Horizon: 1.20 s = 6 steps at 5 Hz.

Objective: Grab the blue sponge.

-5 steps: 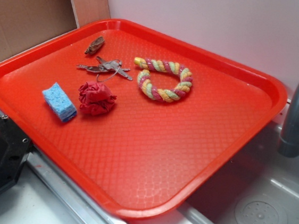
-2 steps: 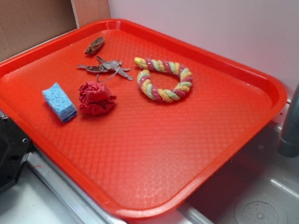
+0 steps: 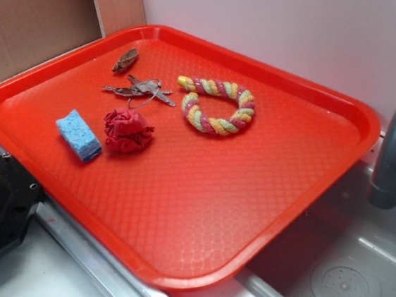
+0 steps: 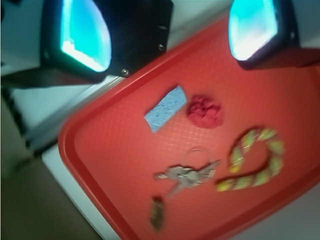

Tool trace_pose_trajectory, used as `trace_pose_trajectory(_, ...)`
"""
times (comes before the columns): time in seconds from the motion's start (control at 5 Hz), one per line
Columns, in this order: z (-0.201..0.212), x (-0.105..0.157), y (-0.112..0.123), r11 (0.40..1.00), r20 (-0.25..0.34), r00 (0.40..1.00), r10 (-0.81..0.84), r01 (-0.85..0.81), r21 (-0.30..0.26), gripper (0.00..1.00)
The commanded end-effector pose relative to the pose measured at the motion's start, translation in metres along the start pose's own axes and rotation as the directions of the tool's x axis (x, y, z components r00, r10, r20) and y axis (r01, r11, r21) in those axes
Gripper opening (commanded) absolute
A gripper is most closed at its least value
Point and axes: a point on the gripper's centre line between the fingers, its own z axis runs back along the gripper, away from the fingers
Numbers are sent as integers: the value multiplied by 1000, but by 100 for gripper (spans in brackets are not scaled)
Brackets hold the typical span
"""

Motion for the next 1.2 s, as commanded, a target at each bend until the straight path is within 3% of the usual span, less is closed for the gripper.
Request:
trace_pose_trajectory(0.0,-51,23,3,900,10,901,433,-433,41,100)
trace_pose_trajectory(0.2,-85,26,5,845,10,850,526,-524,106,100)
trace_pose_trajectory(0.6,-130,17,15,802,81,825,559,-563,200,100)
trace_pose_trajectory(1.0,-158,9,20,768,141,791,595,-611,190,100)
